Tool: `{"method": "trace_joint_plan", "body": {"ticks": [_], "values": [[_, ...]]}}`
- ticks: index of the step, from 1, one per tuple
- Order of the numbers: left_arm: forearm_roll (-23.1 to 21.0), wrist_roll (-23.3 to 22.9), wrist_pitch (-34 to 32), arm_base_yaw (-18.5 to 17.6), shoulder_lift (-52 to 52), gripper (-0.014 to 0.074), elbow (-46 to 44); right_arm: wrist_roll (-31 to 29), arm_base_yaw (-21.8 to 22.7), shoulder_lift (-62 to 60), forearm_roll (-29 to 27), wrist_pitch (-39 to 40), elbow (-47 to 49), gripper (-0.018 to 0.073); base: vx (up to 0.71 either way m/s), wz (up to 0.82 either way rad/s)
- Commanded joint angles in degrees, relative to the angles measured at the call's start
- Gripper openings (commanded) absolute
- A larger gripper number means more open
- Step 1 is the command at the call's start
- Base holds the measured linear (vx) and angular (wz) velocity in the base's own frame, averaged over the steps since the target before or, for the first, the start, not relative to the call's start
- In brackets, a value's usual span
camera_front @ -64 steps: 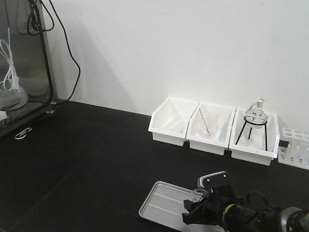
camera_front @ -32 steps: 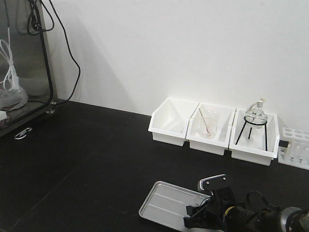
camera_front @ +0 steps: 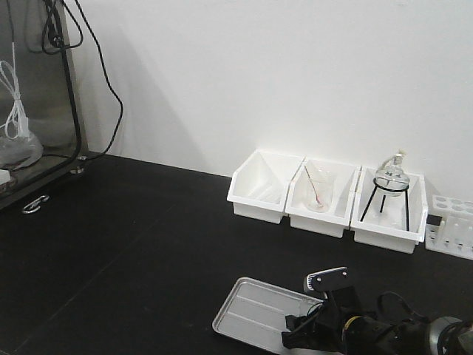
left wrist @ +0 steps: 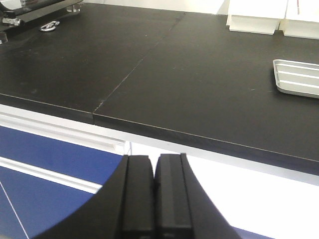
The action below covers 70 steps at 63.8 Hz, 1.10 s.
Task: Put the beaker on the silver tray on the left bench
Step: 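Lower the held beaker onto the silver tray with the right gripper, then open the right gripper and release the beaker on the silver tray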
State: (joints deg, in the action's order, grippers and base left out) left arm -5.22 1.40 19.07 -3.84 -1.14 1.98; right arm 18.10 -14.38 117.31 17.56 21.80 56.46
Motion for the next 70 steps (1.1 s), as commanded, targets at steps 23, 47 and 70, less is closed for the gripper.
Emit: {"method": "trace_joint_plan", "body": {"ticks": [23, 47, 70], "values": [[-0.31, 0.02, -4.78, 0.11, -0.39, 0.0001, 1.04, -0.41, 0.09, -4.48, -0.22, 2.86, 1.41, 0.0590, 0.00, 0.00], [-0.31, 0.02, -4.78, 0.11, -0.39, 0.0001, 1.04, -0.41, 0.09, -8.55, -0.14, 2.10, 1.41, 0.0590, 0.00, 0.00], [-0.31, 0.02, -4.78, 0.11, -0.39, 0.0001, 1.04, -0.47, 0.09, -20.39, 1.05, -2.41, 1.41, 0.0590, 0.00, 0.00]]}}
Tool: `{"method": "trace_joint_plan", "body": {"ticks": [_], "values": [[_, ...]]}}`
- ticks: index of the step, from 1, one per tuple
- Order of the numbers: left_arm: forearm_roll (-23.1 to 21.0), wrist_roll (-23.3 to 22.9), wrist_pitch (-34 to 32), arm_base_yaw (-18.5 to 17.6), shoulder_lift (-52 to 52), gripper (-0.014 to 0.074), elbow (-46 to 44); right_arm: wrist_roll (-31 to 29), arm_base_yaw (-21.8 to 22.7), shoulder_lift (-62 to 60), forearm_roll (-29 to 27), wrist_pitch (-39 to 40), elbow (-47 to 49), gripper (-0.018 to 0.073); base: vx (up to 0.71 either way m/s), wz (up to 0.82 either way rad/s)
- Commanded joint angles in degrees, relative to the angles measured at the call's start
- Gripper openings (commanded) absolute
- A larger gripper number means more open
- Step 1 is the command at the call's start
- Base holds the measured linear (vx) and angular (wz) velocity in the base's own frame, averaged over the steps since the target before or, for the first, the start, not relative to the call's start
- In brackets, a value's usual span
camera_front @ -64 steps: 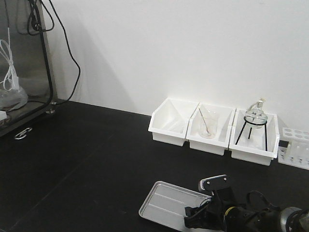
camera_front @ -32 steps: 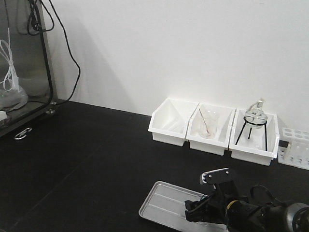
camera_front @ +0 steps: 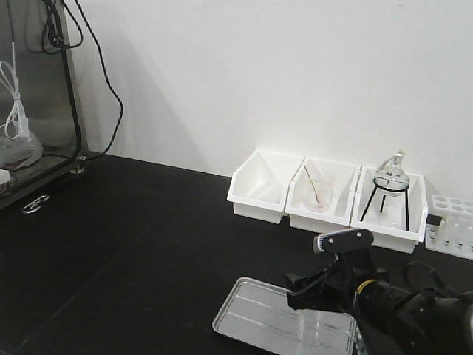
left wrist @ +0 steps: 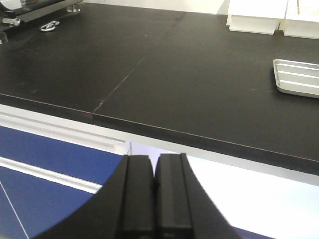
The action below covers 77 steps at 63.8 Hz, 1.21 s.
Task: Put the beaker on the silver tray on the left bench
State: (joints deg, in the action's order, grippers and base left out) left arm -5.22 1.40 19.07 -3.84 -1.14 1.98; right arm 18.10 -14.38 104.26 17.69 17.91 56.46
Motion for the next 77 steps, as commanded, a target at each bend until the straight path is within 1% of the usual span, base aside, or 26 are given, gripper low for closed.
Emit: {"method": "trace_joint_plan", "body": {"ticks": [1, 6, 13, 21, 28, 38, 48, 55, 60, 68, 71, 74, 77], "values": [[-0.31, 0.02, -4.78, 0.11, -0.39, 0.0001, 1.04, -0.47, 0.09, -8.21, 1.30, 0.79, 1.41, 0.0590, 0.00, 0.00], [-0.31, 0.02, -4.78, 0.11, -0.39, 0.0001, 1.04, -0.41, 0.09, -13.70, 3.37, -2.40, 1.36, 0.0590, 0.00, 0.00], [-0.31, 0.02, -4.78, 0.11, -0.39, 0.0001, 1.04, 1.35, 0.09, -20.46, 3.76, -2.29, -1.43, 0.0590, 0.00, 0.00], [-0.31, 0.02, -4.78, 0.11, -0.39, 0.0001, 1.04, 6.08, 0.09, -32.73, 4.44, -3.21, -11.19, 0.0590, 0.00, 0.00], [-0.31, 0.02, -4.78, 0.11, -0.39, 0.0001, 1.04, 6.23, 0.09, -45.54, 5.64, -3.72, -19.48, 0.0585, 0.00, 0.00], [-0.31, 0.02, -4.78, 0.11, -0.39, 0.0001, 1.04, 6.38, 0.09, -59.79, 5.64, -7.14, -25.75, 0.0576, 0.00, 0.00], [-0.31, 0.02, -4.78, 0.11, -0.39, 0.0001, 1.04, 6.33, 0.09, -70.12, 5.64, -10.15, -29.86, 0.0575, 0.00, 0.00], [-0.31, 0.02, -4.78, 0.11, -0.39, 0.0001, 1.04, 6.22, 0.09, -75.09, 5.69, -12.11, -31.27, 0.0564, 0.00, 0.00], [-0.31, 0.02, -4.78, 0.11, -0.39, 0.0001, 1.04, 6.20, 0.09, -78.08, 5.85, -15.69, -31.27, 0.0549, 0.00, 0.00], [-0.31, 0.02, -4.78, 0.11, -0.39, 0.0001, 1.04, 6.01, 0.09, -82.74, 8.57, -22.51, -31.27, 0.0488, 0.00, 0.00], [-0.31, 0.02, -4.78, 0.11, -0.39, 0.0001, 1.04, 6.01, 0.09, -83.90, 6.77, -23.58, -31.96, 0.0456, 0.00, 0.00], [-0.31, 0.02, -4.78, 0.11, -0.39, 0.0001, 1.04, 5.28, 0.49, -86.00, 3.47, -23.98, -33.39, 0.0412, 0.00, 0.00], [-0.31, 0.02, -4.78, 0.11, -0.39, 0.0001, 1.04, 2.59, 1.42, -88.29, -0.08, -23.28, -35.42, 0.0365, 0.00, 0.00]]}}
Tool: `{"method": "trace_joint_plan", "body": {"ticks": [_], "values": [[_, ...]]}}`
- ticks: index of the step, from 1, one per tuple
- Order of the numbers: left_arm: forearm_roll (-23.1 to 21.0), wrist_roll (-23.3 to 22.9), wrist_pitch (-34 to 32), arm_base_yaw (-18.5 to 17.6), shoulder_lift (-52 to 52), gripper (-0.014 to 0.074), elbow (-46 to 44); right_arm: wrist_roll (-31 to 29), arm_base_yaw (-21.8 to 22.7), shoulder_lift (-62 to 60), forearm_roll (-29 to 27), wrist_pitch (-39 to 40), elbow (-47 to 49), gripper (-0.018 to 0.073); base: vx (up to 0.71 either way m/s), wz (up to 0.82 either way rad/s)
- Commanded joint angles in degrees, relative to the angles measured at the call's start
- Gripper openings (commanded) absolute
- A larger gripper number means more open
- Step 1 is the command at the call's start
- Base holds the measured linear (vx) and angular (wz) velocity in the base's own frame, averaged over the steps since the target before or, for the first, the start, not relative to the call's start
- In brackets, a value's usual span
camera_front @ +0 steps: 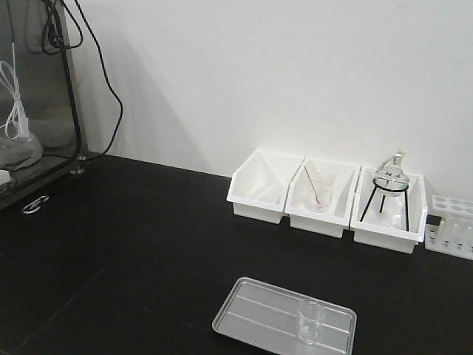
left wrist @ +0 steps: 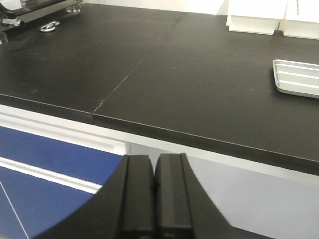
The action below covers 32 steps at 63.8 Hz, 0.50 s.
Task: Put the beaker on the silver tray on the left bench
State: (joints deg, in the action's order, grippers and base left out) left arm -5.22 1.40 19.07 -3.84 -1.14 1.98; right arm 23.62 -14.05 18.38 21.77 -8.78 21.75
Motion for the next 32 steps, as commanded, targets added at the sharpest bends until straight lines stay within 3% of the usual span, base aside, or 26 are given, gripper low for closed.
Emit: {"method": "trace_joint_plan", "body": {"ticks": [1, 11, 18, 22, 32], "values": [[-0.31, 0.02, -4.78, 0.11, -0.39, 0.0001, 1.04, -4.22, 1.50, -3.43, -5.74, 3.84, -1.80, 0.0342, 0.00, 0.00], [-0.31, 0.02, -4.78, 0.11, -0.39, 0.0001, 1.04, -16.77, 5.77, -11.33, -16.85, 11.26, -13.68, 0.0133, 0.00, 0.00], [-0.31, 0.02, -4.78, 0.11, -0.39, 0.0001, 1.04, -24.59, 8.10, -17.62, -21.77, 21.28, -24.16, -0.0018, 0.00, 0.00], [-0.31, 0.02, -4.78, 0.11, -0.39, 0.0001, 1.04, -26.61, 9.01, -19.91, -22.19, 16.15, -23.71, -0.0017, 0.00, 0.00], [-0.25, 0.02, -4.78, 0.11, -0.33, 0.0001, 1.04, -27.82, 9.11, -19.74, -17.32, 10.15, -23.86, -0.0015, 0.00, 0.00]]}}
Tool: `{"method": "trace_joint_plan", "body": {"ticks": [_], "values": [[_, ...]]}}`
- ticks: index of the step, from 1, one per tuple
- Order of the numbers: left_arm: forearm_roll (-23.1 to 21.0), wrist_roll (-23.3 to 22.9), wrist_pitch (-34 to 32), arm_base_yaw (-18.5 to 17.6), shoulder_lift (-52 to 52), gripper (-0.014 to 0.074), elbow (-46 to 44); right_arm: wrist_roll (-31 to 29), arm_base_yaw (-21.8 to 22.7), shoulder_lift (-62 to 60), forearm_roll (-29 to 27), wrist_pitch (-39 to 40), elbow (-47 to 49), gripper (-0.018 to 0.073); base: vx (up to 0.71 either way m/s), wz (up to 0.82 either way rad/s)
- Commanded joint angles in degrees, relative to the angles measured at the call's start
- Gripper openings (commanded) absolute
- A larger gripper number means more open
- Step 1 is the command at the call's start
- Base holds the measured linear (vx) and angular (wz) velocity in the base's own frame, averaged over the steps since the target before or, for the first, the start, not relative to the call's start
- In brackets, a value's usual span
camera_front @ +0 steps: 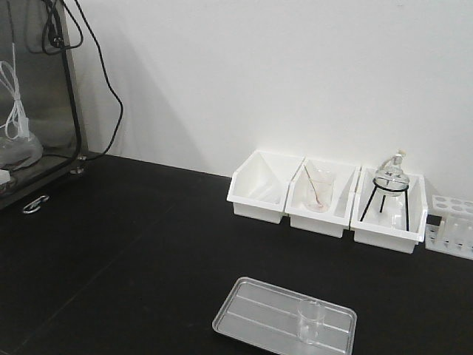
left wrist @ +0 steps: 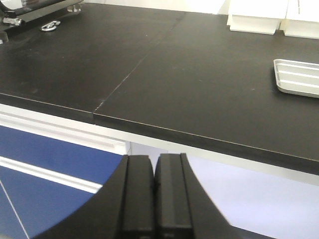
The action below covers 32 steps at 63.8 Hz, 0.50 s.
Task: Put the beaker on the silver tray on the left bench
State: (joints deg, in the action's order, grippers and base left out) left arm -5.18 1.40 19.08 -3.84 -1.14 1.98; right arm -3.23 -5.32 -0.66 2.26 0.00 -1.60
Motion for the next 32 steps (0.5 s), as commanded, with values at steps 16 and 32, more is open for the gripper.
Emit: {"method": "trace_joint_plan", "body": {"ticks": [16, 32], "values": [[-0.29, 0.02, -4.79, 0.11, -0.33, 0.0001, 1.04, -0.76, 0.38, -0.71, 1.65, -6.06, -0.52, -0.0015, 0.00, 0.00], [-0.29, 0.02, -4.79, 0.11, -0.33, 0.0001, 1.04, -0.78, 0.38, -0.71, 0.99, -6.06, -0.52, -0.0014, 0.00, 0.00]]}}
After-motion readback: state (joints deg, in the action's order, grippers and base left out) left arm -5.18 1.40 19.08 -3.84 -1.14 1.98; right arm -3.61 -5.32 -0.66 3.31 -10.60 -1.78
